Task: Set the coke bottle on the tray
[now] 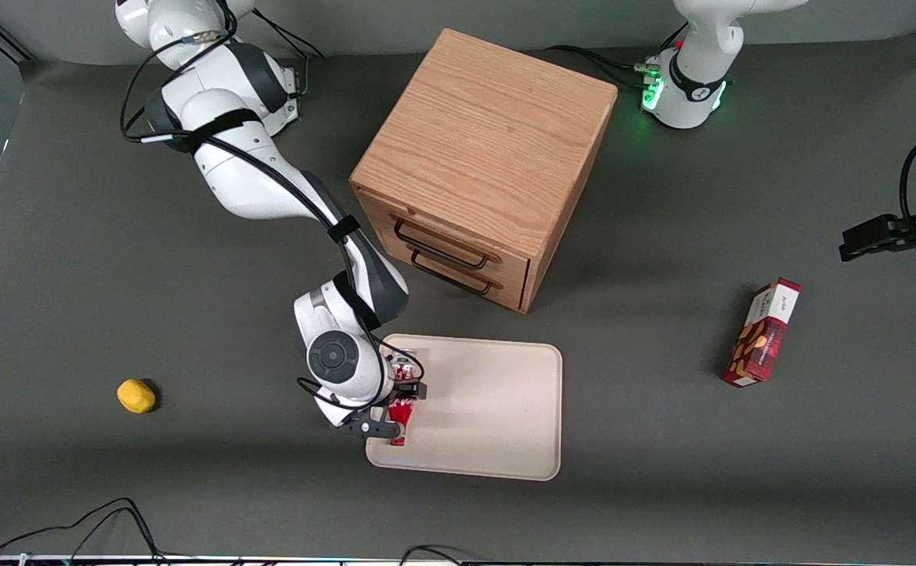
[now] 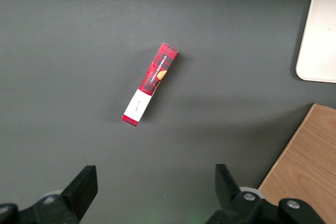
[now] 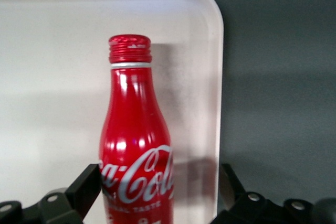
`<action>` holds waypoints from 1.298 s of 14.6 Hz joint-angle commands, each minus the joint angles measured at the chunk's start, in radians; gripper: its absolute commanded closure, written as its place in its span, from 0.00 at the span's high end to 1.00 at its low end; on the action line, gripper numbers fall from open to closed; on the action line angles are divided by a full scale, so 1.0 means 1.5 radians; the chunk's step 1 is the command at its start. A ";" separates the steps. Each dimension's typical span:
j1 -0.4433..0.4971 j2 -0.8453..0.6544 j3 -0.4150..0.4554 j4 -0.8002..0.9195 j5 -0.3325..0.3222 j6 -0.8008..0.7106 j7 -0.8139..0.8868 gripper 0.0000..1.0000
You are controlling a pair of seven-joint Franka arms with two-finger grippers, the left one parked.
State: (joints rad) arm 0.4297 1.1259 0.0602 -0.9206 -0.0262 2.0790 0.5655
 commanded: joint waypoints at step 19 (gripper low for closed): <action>-0.070 -0.223 0.002 0.000 0.045 -0.327 -0.009 1.00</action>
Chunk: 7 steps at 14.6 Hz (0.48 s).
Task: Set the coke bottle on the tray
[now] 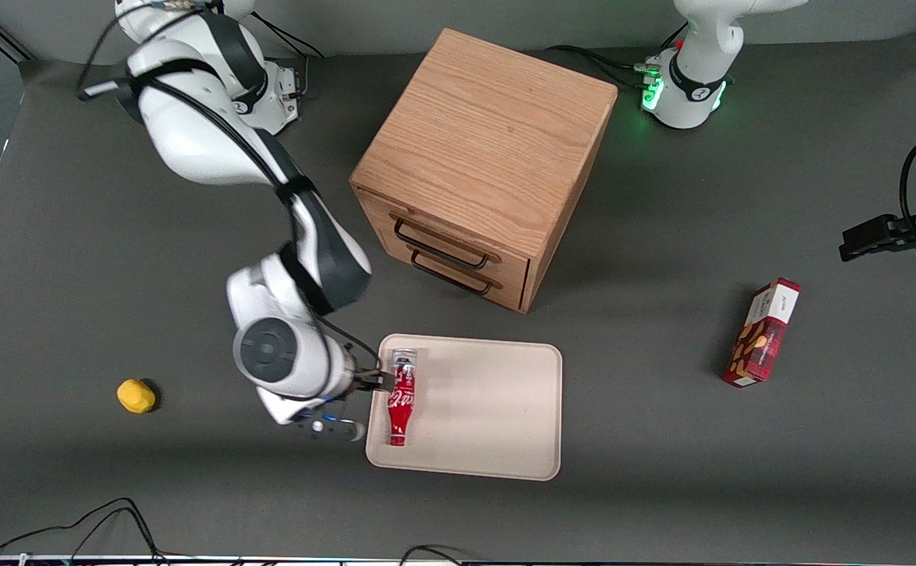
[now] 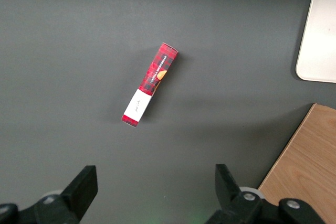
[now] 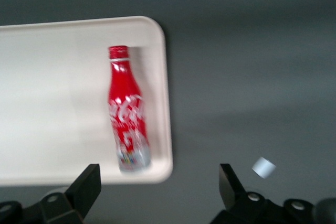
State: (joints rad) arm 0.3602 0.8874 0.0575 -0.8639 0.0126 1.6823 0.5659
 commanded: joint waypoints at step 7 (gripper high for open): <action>-0.104 -0.366 0.011 -0.325 0.019 -0.127 -0.092 1.00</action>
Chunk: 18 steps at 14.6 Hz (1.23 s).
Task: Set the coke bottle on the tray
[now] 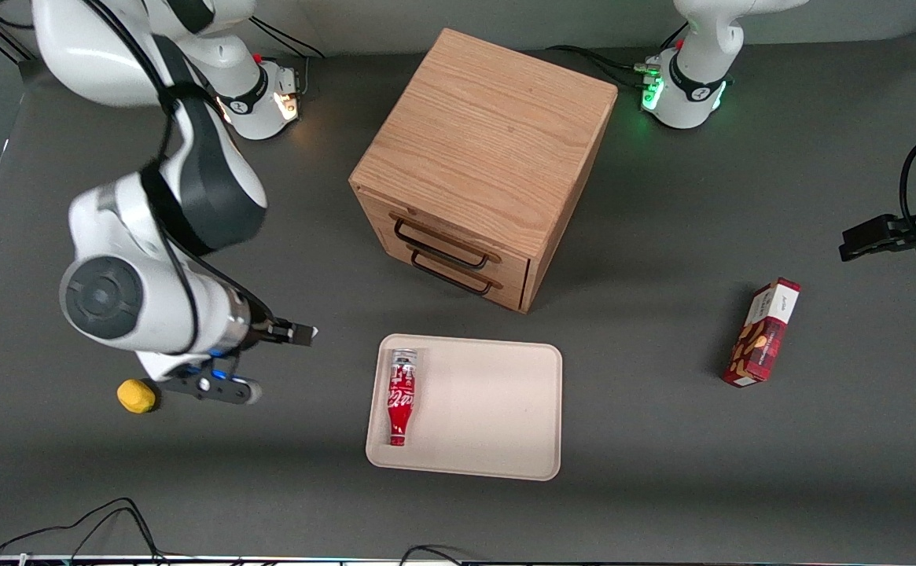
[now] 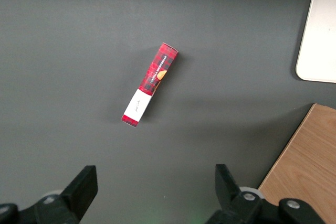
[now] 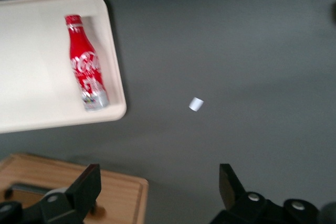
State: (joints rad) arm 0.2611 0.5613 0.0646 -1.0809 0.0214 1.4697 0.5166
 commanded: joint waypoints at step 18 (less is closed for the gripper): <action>-0.103 -0.439 -0.040 -0.439 0.003 0.006 -0.305 1.00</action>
